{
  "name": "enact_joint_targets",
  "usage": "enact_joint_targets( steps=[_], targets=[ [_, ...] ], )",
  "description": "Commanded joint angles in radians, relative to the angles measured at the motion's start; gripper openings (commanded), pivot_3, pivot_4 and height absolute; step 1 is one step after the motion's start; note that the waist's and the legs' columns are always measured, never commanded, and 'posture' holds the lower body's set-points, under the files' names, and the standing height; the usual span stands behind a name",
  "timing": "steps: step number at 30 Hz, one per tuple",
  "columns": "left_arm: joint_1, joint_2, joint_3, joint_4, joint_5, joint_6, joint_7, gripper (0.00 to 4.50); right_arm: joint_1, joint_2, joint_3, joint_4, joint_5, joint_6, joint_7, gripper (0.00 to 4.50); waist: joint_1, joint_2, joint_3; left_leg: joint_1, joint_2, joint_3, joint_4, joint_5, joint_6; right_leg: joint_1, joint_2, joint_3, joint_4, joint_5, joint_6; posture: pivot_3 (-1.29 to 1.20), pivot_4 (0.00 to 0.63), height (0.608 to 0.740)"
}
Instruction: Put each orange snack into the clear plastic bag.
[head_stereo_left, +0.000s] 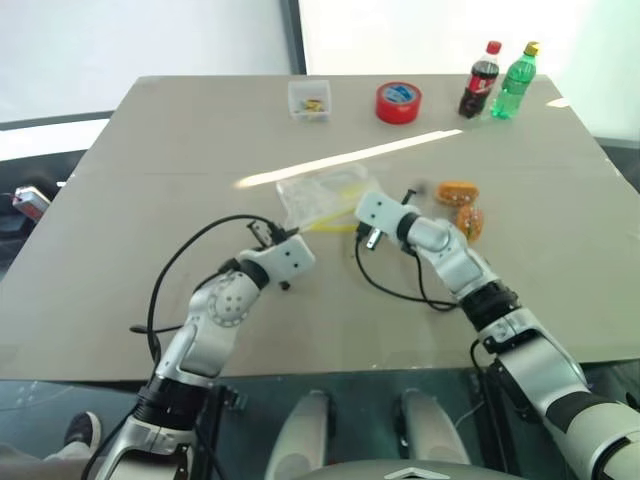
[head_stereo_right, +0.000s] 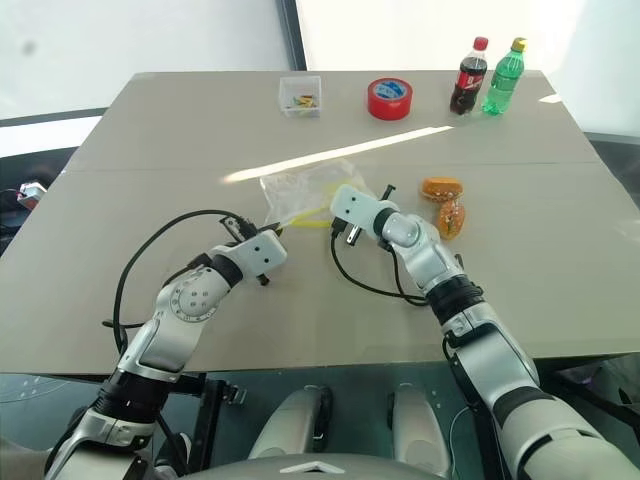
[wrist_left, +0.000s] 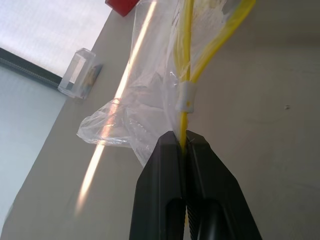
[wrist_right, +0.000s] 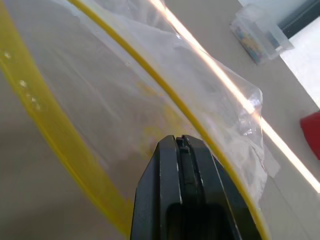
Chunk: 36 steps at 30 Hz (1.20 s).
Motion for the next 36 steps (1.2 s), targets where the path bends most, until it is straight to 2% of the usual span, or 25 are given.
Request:
enact_joint_targets(
  steps=[1,3,5,7,9,10,16,19,21,25,29,31,36],
  targets=[
    [-0.016,-0.009,-0.005,-0.031,-0.002,0.005,-0.006,0.0,-0.024,-0.009,0.072,-0.015,-0.1,-0.091,-0.058,0.77,-0.001,0.0,0.0,0.0,0.0,0.0,0.0,0.0,0.0,0.0,0.0,0.0,0.0,0.0,0.0,0.0,0.15,0.74],
    [-0.02,-0.013,-0.009,-0.033,0.001,0.009,-0.007,0.0,-0.031,-0.01,0.1,-0.008,-0.147,-0.118,-0.09,1.56,-0.001,0.0,0.0,0.0,0.0,0.0,0.0,0.0,0.0,0.0,0.0,0.0,0.0,0.0,0.0,0.0,0.15,0.74],
    [-0.027,-0.021,-0.014,-0.037,0.005,0.018,-0.007,0.0,-0.039,-0.008,0.124,0.011,-0.19,-0.138,-0.124,2.62,-0.001,0.0,0.0,0.0,0.0,0.0,0.0,0.0,0.0,0.0,0.0,0.0,0.0,0.0,0.0,0.0,0.15,0.74],
    [-0.032,-0.029,-0.016,-0.041,0.006,0.024,-0.006,0.0,-0.046,-0.005,0.136,0.027,-0.218,-0.146,-0.154,3.32,-0.002,0.0,0.0,0.0,0.0,0.0,0.0,0.0,0.0,0.0,0.0,0.0,0.0,0.0,0.0,0.0,0.15,0.74],
    [-0.034,-0.035,-0.018,-0.043,0.009,0.027,-0.006,0.0,-0.051,-0.003,0.136,0.039,-0.236,-0.152,-0.18,4.23,-0.003,0.0,0.0,0.0,0.0,0.0,0.0,0.0,0.0,0.0,0.0,0.0,0.0,0.0,0.0,0.0,0.15,0.74],
    [-0.034,-0.037,-0.018,-0.043,0.011,0.028,-0.006,0.0,-0.053,-0.004,0.137,0.043,-0.244,-0.156,-0.19,4.44,-0.003,0.0,0.0,0.0,0.0,0.0,0.0,0.0,0.0,0.0,0.0,0.0,0.0,0.0,0.0,0.0,0.15,0.74],
    [-0.037,-0.045,-0.021,-0.047,0.02,0.042,0.003,0.0,-0.036,-0.021,0.136,0.032,-0.256,-0.229,-0.213,4.44,-0.002,0.0,0.0,0.0,0.0,0.0,0.0,0.0,0.0,0.0,0.0,0.0,0.0,0.0,0.0,0.0,0.15,0.74],
    [-0.038,-0.05,-0.015,-0.052,0.026,0.06,0.014,0.0,0.02,-0.038,0.113,-0.064,-0.197,-0.259,-0.151,4.44,-0.001,0.0,0.0,0.0,0.0,0.0,0.0,0.0,0.0,0.0,0.0,0.0,0.0,0.0,0.0,0.0,0.15,0.74],
    [-0.042,-0.052,-0.008,-0.054,0.033,0.077,0.026,0.0,0.103,-0.067,0.071,-0.231,-0.099,-0.222,-0.045,4.44,0.001,0.0,0.0,0.0,0.0,0.0,0.0,0.0,0.0,0.0,0.0,0.0,0.0,0.0,0.0,0.0,0.15,0.74],
    [-0.044,-0.062,-0.002,-0.06,0.037,0.104,0.043,0.0,0.225,-0.092,-0.012,-0.497,0.034,-0.056,0.088,4.44,0.002,0.0,0.0,-0.001,0.0,-0.001,0.0,0.0,0.0,0.001,0.0,0.0,-0.001,0.0,0.0,0.0,0.15,0.74],
    [-0.054,-0.09,0.015,-0.06,0.028,0.127,0.069,0.0,0.38,-0.143,-0.12,-0.83,0.187,0.22,0.212,4.44,0.007,0.0,0.0,0.0,0.0,-0.003,0.001,0.0,0.0,0.002,0.0,-0.002,0.0,0.0,0.0,0.0,0.15,0.74],
    [-0.06,-0.095,0.017,-0.055,0.031,0.134,0.078,0.0,0.41,-0.131,-0.162,-0.911,0.218,0.328,0.198,4.44,0.005,0.0,0.0,0.0,0.0,-0.003,0.001,0.0,0.0,0.002,0.0,-0.002,0.0,0.0,0.0,0.0,0.15,0.74],
    [-0.086,-0.114,0.007,-0.028,0.042,0.159,0.103,0.0,0.437,-0.064,-0.308,-0.958,0.188,0.544,0.007,4.44,0.006,0.0,0.0,0.001,0.0,-0.003,0.002,0.0,0.0,0.002,0.0,-0.002,0.0,0.0,0.0,0.0,0.15,0.74]
  ],
)
